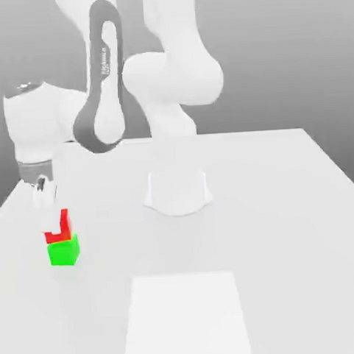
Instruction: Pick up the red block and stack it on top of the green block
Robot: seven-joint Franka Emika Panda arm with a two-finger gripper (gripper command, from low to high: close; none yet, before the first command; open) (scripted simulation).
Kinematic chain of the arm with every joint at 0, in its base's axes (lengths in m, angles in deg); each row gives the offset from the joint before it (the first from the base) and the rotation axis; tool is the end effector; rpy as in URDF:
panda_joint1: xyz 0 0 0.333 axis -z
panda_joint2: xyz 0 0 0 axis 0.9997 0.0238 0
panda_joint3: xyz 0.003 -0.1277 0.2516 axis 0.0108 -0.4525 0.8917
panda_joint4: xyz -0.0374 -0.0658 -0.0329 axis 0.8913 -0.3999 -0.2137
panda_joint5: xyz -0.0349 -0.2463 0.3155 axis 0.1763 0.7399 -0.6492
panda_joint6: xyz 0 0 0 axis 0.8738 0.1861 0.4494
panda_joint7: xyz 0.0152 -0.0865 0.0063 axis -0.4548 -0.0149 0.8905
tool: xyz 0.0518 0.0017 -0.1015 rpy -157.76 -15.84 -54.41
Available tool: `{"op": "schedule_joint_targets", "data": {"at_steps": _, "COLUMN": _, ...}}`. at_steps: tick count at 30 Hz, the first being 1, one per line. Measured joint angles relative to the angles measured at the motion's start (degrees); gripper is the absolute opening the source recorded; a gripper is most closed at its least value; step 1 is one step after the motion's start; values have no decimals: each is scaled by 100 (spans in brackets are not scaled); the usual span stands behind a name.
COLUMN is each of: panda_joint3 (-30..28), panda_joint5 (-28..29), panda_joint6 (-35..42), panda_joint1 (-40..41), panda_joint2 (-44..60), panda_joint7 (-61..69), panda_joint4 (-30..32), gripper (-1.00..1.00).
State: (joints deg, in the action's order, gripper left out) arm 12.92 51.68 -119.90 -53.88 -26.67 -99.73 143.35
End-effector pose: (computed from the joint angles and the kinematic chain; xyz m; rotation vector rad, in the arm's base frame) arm 0.2146 -0.2577 0.1340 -1.5034 2.7562 -0.0010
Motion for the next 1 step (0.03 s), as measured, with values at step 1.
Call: {"op": "schedule_joint_targets", "data": {"at_steps": 1, "panda_joint3": 0, "panda_joint5": 0, "panda_joint6": 0, "panda_joint1": -23, "panda_joint2": 0, "panda_joint7": 0, "panda_joint4": 0, "gripper": 100}}
